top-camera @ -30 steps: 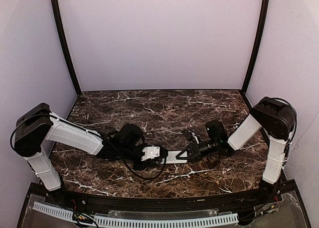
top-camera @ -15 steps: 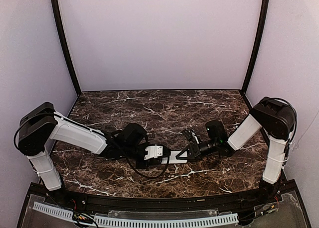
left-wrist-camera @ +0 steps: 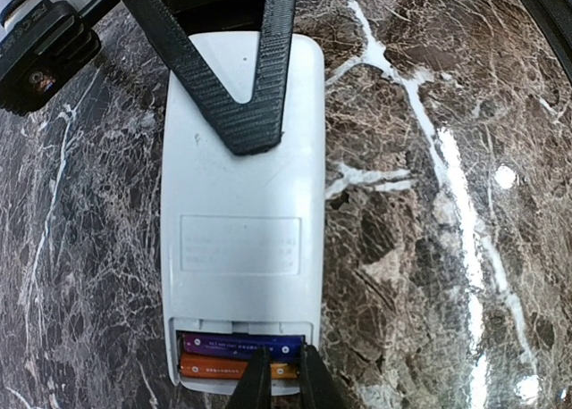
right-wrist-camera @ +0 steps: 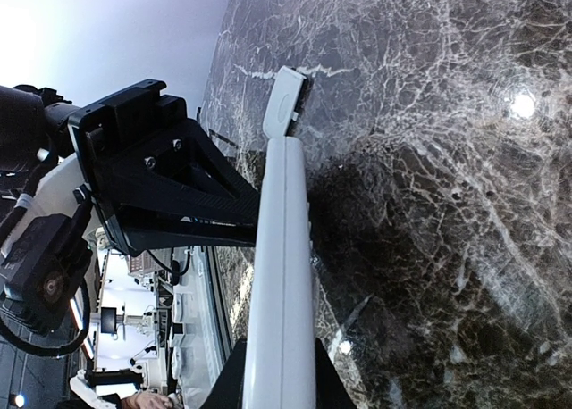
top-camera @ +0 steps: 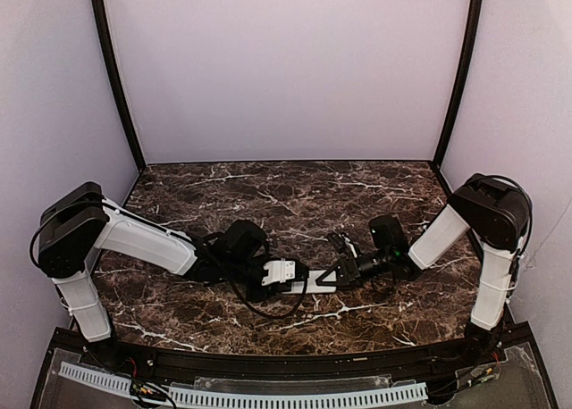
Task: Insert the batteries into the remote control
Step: Place the battery in the battery compartment.
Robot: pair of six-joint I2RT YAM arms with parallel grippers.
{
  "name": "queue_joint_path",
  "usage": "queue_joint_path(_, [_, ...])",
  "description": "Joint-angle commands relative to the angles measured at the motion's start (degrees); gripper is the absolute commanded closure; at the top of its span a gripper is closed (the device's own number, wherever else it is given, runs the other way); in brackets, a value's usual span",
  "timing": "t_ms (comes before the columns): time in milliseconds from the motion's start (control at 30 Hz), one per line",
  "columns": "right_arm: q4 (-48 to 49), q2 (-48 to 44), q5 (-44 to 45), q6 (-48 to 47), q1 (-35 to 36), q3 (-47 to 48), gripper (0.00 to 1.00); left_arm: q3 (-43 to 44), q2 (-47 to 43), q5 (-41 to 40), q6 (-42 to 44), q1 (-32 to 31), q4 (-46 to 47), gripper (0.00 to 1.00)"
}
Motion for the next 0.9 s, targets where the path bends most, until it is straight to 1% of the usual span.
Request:
queue_joint_path(0, [-3.25, 0.68, 0.36, -0.72, 0.58, -0.27, 1.0, 1.02, 1.44, -1.31, 0.68, -0.21, -0.34, 0.89])
queue_joint_path(200, [-3.78, 0.4, 0.37, -1.01, 0.58, -0.26, 1.0, 1.53, 2.11, -2.19, 0.29, -0.25, -0.26, 0.87])
queue_joint_path(467, [-5.28, -0.27, 0.53, -1.94, 0.63, -0.18, 1.0, 3.66, 4.62, -5.13, 0.2, -0.21, -2.8, 0.89])
queue_joint_path(867, [-6.54, -0.59, 0.73, -2.36, 0.65, 0.08, 1.0, 12.25, 9.97, -10.25, 0.45, -0.66, -15.73, 0.9])
